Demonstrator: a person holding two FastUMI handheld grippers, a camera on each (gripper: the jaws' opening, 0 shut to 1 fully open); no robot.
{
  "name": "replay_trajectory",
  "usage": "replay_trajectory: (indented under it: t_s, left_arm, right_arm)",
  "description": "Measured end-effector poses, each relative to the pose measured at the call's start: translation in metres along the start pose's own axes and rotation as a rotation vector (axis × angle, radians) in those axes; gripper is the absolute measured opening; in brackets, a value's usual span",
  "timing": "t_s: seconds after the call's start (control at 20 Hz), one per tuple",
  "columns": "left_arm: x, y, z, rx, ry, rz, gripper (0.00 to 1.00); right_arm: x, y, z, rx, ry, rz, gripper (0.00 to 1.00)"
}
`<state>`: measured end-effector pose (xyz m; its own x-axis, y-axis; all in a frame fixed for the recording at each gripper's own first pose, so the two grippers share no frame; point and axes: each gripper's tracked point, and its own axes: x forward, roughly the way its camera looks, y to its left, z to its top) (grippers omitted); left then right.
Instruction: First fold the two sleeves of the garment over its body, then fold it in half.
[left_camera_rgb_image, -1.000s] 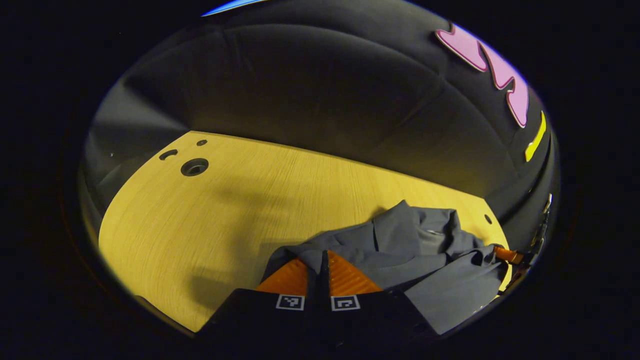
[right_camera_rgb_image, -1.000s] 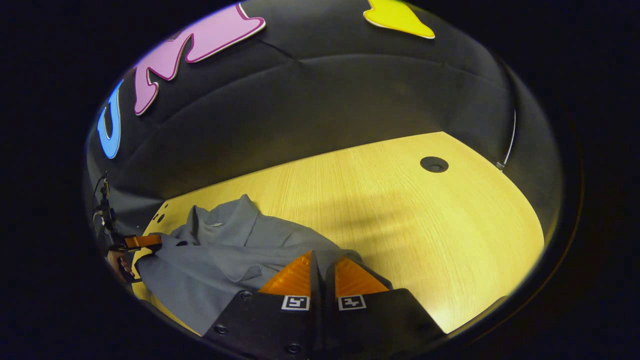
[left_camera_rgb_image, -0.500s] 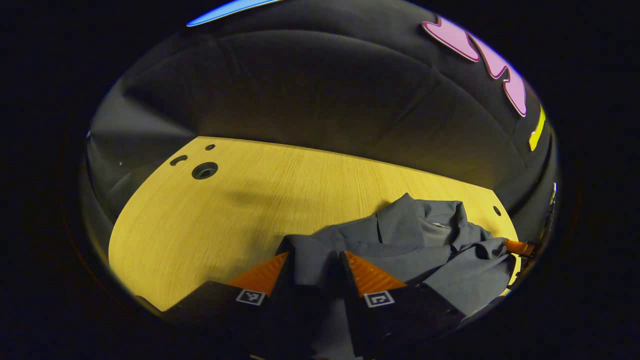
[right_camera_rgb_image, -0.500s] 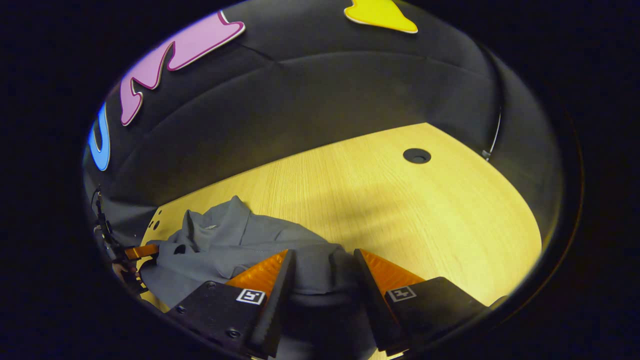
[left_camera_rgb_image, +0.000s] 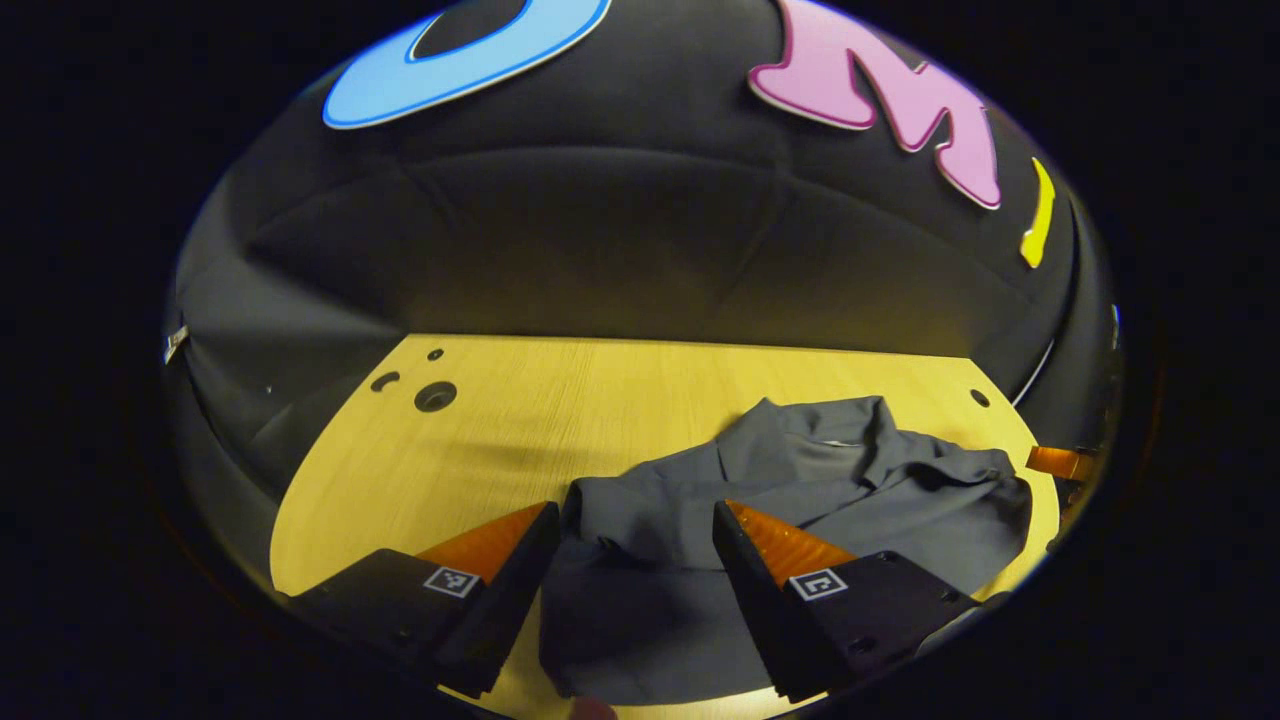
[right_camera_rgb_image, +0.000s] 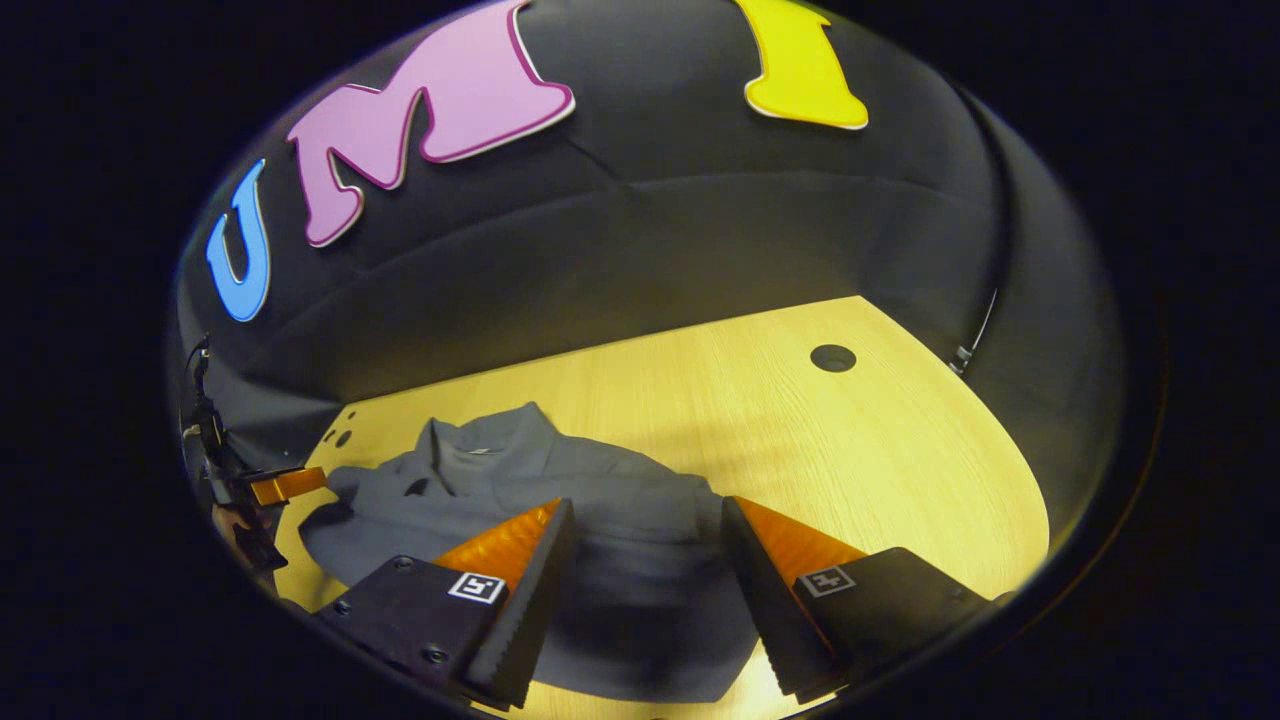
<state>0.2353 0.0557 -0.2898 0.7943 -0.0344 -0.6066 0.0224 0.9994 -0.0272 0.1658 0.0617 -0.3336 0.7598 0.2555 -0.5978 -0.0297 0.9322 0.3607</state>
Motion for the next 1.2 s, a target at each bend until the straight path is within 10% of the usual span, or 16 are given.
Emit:
replay_trajectory:
  t_s: [0.55, 1.2]
  left_arm:
    - [-0.122, -0.037, 0.018, 0.006, -0.122, -0.093, 0.96]
    - [-0.211, -0.079, -0.026, -0.12, -0.105, -0.18, 0.95]
  right_arm:
    - [-0.122, 0.038, 0.05, 0.022, -0.206, 0.086, 0.91]
    - [-0.197, 0.105, 0.007, -0.078, -0.181, 0.228, 0.97]
